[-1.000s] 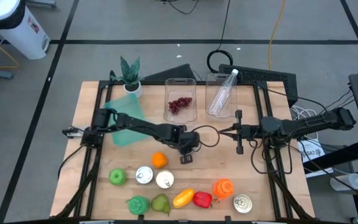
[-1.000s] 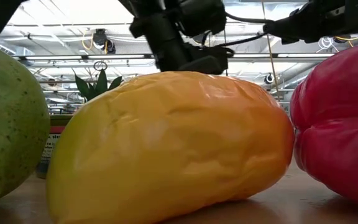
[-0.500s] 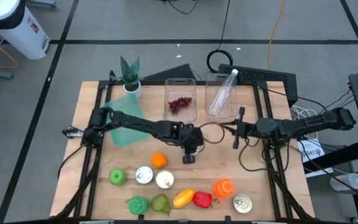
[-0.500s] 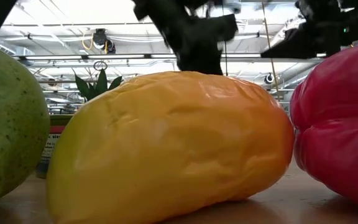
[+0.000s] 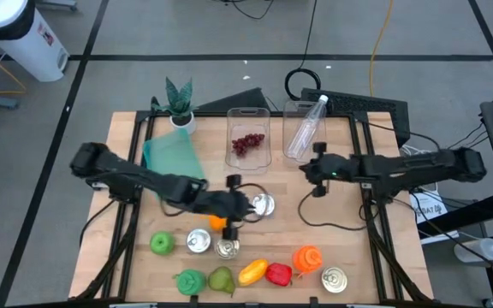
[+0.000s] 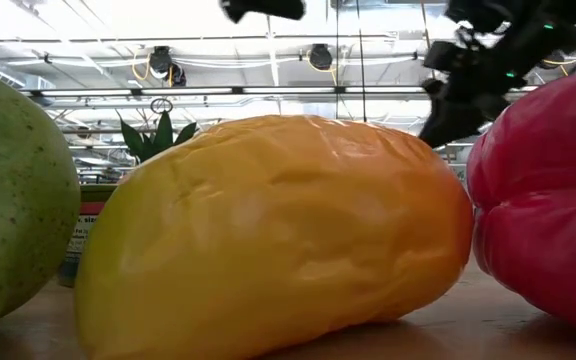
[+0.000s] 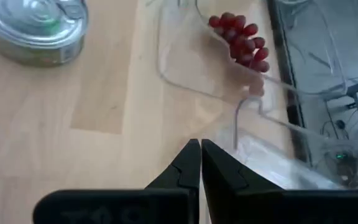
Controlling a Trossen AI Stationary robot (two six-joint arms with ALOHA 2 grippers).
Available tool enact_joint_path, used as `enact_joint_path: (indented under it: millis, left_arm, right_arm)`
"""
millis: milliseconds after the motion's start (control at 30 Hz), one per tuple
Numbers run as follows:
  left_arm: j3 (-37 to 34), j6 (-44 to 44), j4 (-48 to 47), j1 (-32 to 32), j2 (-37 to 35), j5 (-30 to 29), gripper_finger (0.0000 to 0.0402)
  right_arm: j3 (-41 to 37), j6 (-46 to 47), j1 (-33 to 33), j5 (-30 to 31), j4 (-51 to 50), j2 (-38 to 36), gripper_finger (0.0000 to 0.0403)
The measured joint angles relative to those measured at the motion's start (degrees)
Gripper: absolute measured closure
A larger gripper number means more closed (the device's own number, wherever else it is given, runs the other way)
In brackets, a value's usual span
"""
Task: Pick & Place Food Item
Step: Put the right green tuna can into the blue bin
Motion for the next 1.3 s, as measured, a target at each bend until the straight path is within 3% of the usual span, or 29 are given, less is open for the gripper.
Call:
enact_joint_path:
  millis: [167,300,567,767,967,1300]
  left_arm:
    - [-11.2,-2.8,7.0,-1.3,-6.4,-3.1,0.0352]
    - [-17.6,-5.4,10.9,-0.8,-8.1,-3.3,0.0352]
    - [-22.7,-7.1,13.0,-0.5,-8.3,-3.6,0.0352]
    - [-23.3,-7.2,12.7,-1.0,-8.3,-3.6,0.0352]
    - [-23.8,-6.4,12.7,-1.7,-8.3,-3.6,0.0352]
    - [-23.8,-5.9,12.7,-3.0,-8.3,-3.5,0.0352]
  right_arm:
    - [12.7,-2.0,-1.3,-0.9,-5.1,10.0,0.0397]
    - [23.7,-1.4,-0.8,-9.1,-11.3,16.9,0.0397]
    - [37.6,-0.1,7.3,-10.6,-20.6,34.0,0.0389]
    - [39.8,0.5,13.4,-10.3,-18.9,42.2,0.033]
    - [39.9,0.5,17.4,-3.0,-16.9,44.8,0.0264]
    - [39.8,4.5,20.8,0.3,-16.7,45.0,0.0248]
